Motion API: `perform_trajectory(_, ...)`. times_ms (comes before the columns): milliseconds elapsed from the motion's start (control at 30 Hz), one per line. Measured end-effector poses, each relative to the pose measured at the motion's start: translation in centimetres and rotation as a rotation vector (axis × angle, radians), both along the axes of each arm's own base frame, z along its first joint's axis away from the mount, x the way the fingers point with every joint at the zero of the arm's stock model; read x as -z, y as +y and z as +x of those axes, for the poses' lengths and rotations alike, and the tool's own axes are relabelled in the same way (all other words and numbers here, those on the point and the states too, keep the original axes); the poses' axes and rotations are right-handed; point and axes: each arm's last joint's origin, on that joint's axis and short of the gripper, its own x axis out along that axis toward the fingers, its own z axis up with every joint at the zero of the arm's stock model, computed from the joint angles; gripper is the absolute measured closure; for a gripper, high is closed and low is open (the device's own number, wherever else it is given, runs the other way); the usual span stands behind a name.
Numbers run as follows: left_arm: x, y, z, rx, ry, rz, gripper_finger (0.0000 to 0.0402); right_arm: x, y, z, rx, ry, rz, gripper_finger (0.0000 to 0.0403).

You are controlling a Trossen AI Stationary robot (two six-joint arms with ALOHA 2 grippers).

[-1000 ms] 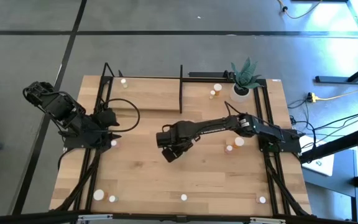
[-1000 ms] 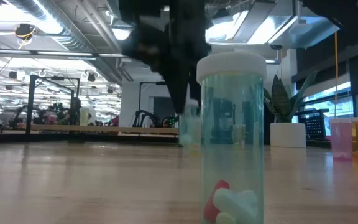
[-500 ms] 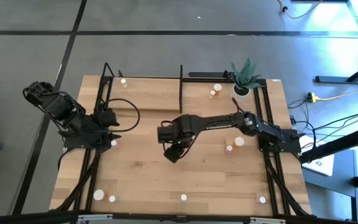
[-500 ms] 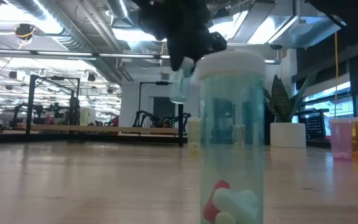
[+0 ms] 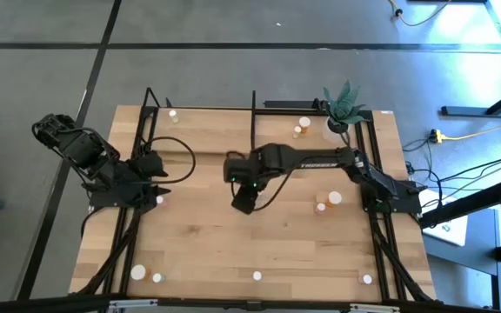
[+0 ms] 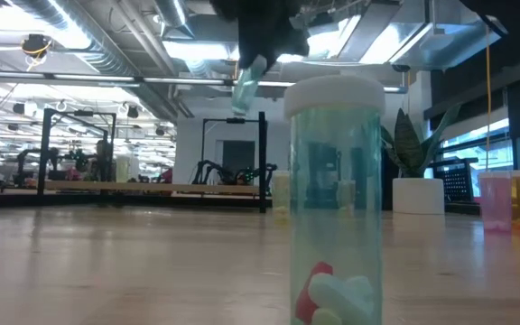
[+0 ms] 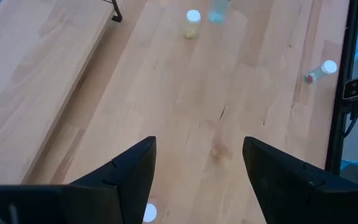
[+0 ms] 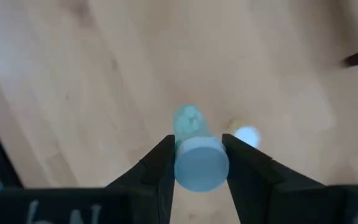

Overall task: Pick and place medicine bottles onto shelf by color
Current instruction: Put the top green pill bottle on the shelf

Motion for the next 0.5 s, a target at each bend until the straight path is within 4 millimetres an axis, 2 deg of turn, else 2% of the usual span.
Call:
perform_trajectory(167,0.0,0.0,0.0,-0.008,-0.003,0.0,0.0168,-3.1,-2.3,-1.6,0.025,-0.077,-0.105,0.028)
perform_trajectory(267,0.0,0.0,0.0,-0.014,-0.01,0.009,0.0168,-4.6,-3.5,-2.4,-0.021,-0.112,-0.138,0.028)
perform_trajectory(500,-0.1,0.0,0.1,-0.022,-0.027,0.015,0.0168,-4.4,-6.1,-2.2,-0.14,-0.107,-0.195,0.028)
